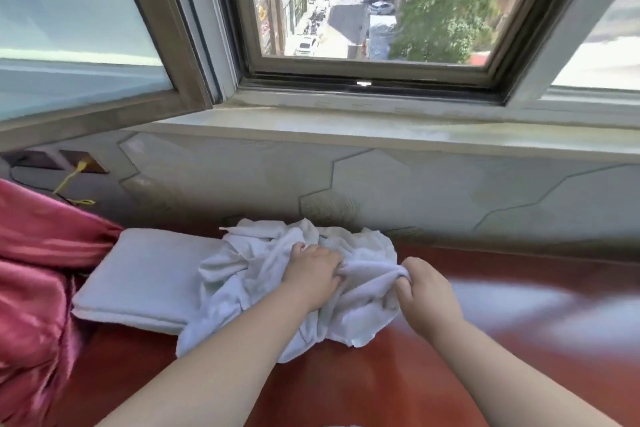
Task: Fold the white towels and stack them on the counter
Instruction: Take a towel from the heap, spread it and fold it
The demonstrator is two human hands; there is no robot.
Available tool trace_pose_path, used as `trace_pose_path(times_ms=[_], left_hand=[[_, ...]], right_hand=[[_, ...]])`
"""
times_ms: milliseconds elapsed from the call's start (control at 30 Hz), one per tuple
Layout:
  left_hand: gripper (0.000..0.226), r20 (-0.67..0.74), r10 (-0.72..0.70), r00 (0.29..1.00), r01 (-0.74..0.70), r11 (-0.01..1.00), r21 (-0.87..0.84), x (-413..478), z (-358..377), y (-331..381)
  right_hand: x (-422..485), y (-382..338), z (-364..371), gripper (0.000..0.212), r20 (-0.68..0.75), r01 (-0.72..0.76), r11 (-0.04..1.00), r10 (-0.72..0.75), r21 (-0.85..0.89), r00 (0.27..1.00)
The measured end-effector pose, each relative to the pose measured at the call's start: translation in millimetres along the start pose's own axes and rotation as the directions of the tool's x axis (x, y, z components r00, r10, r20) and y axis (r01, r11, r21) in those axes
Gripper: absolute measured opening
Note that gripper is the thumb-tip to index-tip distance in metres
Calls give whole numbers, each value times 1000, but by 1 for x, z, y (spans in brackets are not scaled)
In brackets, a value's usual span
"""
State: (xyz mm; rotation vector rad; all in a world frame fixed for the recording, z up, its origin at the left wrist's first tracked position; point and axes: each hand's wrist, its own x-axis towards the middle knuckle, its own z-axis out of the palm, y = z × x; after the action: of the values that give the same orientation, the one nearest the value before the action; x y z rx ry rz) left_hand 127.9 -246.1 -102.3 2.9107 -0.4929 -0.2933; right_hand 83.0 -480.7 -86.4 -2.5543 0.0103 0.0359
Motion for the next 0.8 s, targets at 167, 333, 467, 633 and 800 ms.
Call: trace_pose_path(times_ms=[167,333,467,633,800], left_hand=[[15,69,38,997,-10,929,-369,18,-5,40],[22,16,107,994,-83,846,-526,35,-18,97],[42,109,120,987,-35,815,-579,33,-2,137],[35,160,104,982,6,821,-572,21,32,179],[53,328,51,943,97,903,-420,6,72,232]], right_hand=[[-16,24,-39,23,-172,-153,985,164,77,971],[-22,53,-73,31,-278,-318,863,441,391,853],[-37,91,-96,33,-292,-302,868,430,395,854],[-54,152,-114,31,-157,-304,944,322,128,934],[-65,222,-150,41,-21,-149,968,148,-200,989]])
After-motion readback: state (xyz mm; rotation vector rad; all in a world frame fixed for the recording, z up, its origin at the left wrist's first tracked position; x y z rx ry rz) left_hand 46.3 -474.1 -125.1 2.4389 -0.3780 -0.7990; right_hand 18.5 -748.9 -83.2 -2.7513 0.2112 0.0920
